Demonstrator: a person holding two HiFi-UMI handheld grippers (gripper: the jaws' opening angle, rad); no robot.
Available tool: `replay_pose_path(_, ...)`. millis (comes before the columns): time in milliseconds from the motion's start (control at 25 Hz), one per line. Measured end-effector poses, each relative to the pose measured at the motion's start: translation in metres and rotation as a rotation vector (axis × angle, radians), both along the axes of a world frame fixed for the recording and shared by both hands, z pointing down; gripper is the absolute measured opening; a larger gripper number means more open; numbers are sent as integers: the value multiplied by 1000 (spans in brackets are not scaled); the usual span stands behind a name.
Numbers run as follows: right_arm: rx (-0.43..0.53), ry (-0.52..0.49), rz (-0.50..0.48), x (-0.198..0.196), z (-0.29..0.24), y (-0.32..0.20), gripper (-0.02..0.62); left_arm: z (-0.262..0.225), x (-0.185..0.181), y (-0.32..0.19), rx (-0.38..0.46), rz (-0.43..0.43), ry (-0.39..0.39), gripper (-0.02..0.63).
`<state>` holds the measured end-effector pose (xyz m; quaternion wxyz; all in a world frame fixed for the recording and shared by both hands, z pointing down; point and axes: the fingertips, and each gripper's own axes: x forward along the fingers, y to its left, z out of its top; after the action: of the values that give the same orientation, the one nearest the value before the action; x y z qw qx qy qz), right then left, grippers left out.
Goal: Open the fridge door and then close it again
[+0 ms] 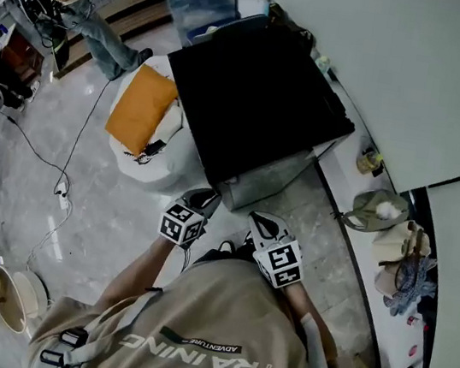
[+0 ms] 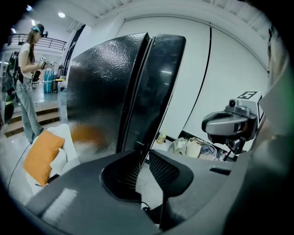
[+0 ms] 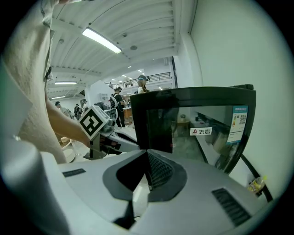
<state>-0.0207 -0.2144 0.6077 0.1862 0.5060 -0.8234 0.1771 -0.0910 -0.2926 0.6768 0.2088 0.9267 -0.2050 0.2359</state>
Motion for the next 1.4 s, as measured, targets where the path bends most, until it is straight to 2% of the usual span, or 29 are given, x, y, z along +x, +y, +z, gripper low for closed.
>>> replay_pose_path(240, -2, 2, 26, -5, -3, 6, -5, -2, -1, 1, 11, 3, 7, 49)
replay_pose_path(360, -13, 4, 49, -2, -1, 11, -5, -2, 0, -1, 35, -22, -9, 49)
replay_pose_path(760, -43, -2, 101, 2, 8, 29, -5, -1, 0, -1, 8, -34, 19, 49)
replay_pose_path(1160, -41, -4, 94, 6, 7, 32, -5, -1, 2, -2, 6, -64, 23, 50)
replay_pose_path(1320, -31, -10, 75, 4, 5, 37, -5, -3, 2, 19, 26, -31, 16, 49)
replay_pose_path(1400, -27, -8, 68, 9, 5, 39, -5, -3, 9, 44, 45, -47, 24, 48)
